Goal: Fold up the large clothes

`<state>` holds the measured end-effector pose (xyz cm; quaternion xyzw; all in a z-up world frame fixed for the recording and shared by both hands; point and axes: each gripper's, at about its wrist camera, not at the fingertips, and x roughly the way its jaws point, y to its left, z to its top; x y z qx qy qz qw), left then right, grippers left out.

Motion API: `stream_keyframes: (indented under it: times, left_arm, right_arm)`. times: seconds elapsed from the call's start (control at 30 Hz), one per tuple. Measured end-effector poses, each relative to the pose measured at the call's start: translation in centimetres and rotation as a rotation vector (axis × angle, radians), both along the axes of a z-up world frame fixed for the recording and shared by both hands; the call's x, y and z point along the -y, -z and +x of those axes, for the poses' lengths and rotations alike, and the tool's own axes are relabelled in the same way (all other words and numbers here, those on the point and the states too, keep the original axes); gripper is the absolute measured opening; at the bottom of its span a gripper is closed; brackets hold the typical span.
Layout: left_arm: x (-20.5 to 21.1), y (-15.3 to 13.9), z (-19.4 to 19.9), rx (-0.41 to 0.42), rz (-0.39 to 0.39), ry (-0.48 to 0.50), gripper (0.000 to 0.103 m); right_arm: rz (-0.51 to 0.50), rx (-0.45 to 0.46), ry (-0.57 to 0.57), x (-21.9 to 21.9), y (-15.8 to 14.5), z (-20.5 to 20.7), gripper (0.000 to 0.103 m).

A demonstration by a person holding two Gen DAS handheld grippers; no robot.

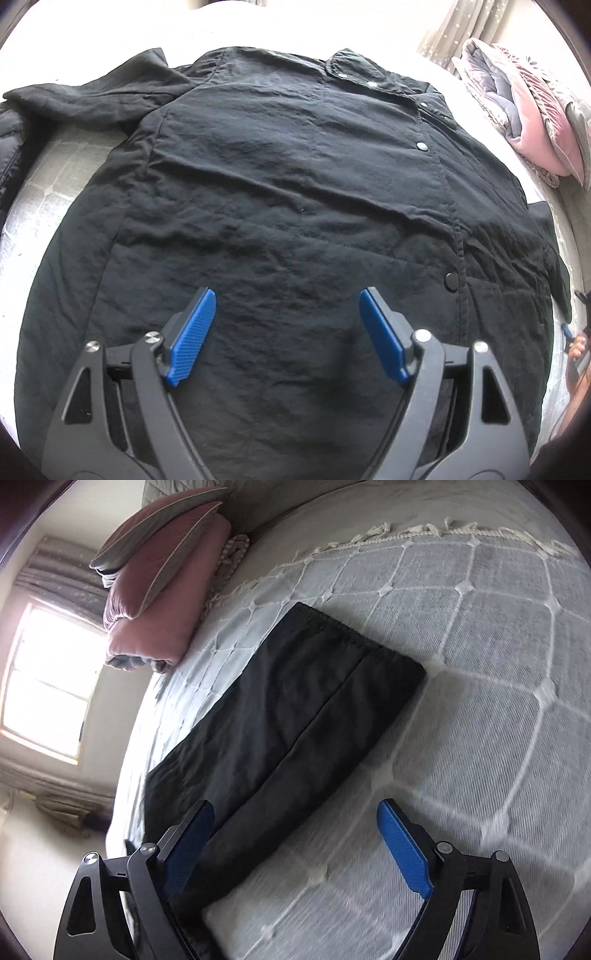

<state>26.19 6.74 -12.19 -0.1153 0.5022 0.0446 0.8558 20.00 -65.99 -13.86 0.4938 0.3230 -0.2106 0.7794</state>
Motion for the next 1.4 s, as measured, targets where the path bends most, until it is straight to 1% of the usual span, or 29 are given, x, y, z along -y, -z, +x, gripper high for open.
stream_keyframes:
  times: [0.1,0.2,0.27,0.3,0.37,0.43,0.47,0.53,0.67,0.77,0.9,0.97,1.0,1.07,1.13,1.23,1.27,1.33,1.4]
  left_arm:
    - [0.3,0.1,0.1,0.003,0.014,0.004,0.08]
    - [0.4,0.2,0.2,0.004,0.027,0.003,0.08]
    - [0.3,0.2,0.2,0.008,0.037,-0.004,0.08]
    - [0.3,0.3,0.2,0.009,0.041,-0.008,0.08]
    - [0.4,0.4,0.2,0.007,0.048,-0.006,0.08]
    - [0.6,0.4,0.2,0.009,0.057,0.002,0.08]
    - [0.6,0.4,0.1,0.01,0.058,0.006,0.08]
    - [0.7,0.4,0.2,0.015,0.053,0.016,0.08]
    - [0.8,0.1,0.1,0.026,0.047,0.035,0.08]
    - [0.7,-0.2,0.0,0.038,0.042,0.043,0.08]
    - [0.2,-0.5,-0.1,0.054,0.047,0.049,0.08]
    - [-0.1,-0.5,-0.1,0.055,0.046,0.05,0.08]
    - [-0.4,-0.5,-0.2,0.053,0.042,0.05,0.08]
    - [-0.6,-0.4,-0.2,0.046,0.037,0.052,0.08]
    - [-0.8,-0.3,-0.2,0.042,0.037,0.055,0.08]
    - [-0.6,0.0,-0.5,0.031,0.05,0.077,0.08]
    - [-0.2,0.1,-0.5,0.026,0.05,0.09,0.08]
    - [0.5,0.2,-0.4,0.018,0.052,0.119,0.08]
    - [0.7,0.2,-0.4,0.015,0.048,0.13,0.08]
  right_arm:
    - [-0.071,-0.026,0.004,0.4,-0.5,1.8,0.088]
    - [-0.102,-0.062,0.01,0.7,-0.5,3.5,0.078]
    - [-0.152,-0.103,0.021,0.5,-0.4,4.3,0.059]
    - [-0.172,-0.124,0.029,0.4,-0.5,4.5,0.053]
    - [-0.183,-0.141,0.033,0.4,-0.5,4.2,0.018]
    - [-0.166,-0.115,0.032,0.7,-0.7,3.9,0.011]
    - [-0.181,-0.109,0.027,0.8,-1.1,3.8,0.01]
    - [-0.242,-0.114,0.012,0.6,-2.5,4.0,0.008]
    - [-0.427,-0.149,-0.004,-0.5,-6.9,4.8,0.007]
    - [-0.53,-0.171,-0.008,-1.0,-9.5,5.0,0.006]
    - [-0.595,-0.196,0.008,-0.7,-11.8,5.0,0.006]
    - [-0.651,-0.205,0.017,-0.6,-13.1,5.7,0.006]
    - [-0.67,-0.203,0.025,-0.5,-13.7,5.9,0.006]
    - [-0.677,-0.165,0.051,-0.5,-15.0,5.2,0.006]
    - [-0.681,-0.207,0.04,-0.5,-14.6,5.8,0.006]
    - [-0.683,-0.273,0.001,-0.8,-12.0,6.5,0.007]
    - [-0.657,-0.283,-0.017,-1.0,-10.6,6.5,0.007]
    - [-0.589,-0.281,-0.039,-1.1,-8.5,6.0,0.008]
    - [-0.549,-0.237,-0.05,-1.5,-7.4,5.3,0.011]
